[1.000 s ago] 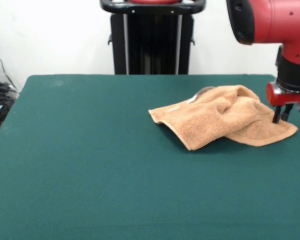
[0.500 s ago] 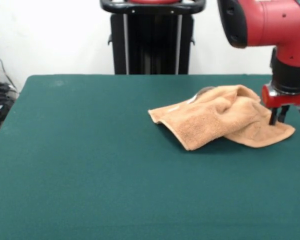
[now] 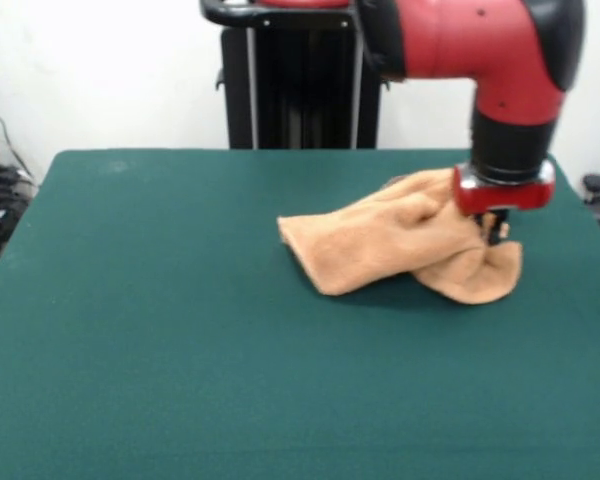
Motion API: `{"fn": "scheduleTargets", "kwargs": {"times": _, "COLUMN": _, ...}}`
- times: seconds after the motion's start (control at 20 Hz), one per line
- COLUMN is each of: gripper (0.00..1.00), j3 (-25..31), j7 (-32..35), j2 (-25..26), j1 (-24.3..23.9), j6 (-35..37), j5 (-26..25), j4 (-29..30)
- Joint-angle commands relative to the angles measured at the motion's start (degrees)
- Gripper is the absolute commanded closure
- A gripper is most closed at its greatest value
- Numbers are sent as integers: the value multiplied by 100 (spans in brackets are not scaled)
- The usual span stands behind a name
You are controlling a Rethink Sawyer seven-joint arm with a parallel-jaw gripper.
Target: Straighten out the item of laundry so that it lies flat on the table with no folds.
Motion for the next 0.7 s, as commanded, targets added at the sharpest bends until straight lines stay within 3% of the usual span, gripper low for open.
{"fn": "scheduleTargets", "kwargs": {"times": 0.05, "gripper": 100, "j3": 220, "j7": 142, "j2": -67, "j1": -427, "j6": -75, "j5": -654, "j4": 671}}
{"fn": "scheduleTargets", "kwargs": {"times": 0.7, "gripper": 100, "j3": 311, "j7": 250, "j2": -266, "j1": -876, "j6": 50, "j5": -1231, "j4": 779}}
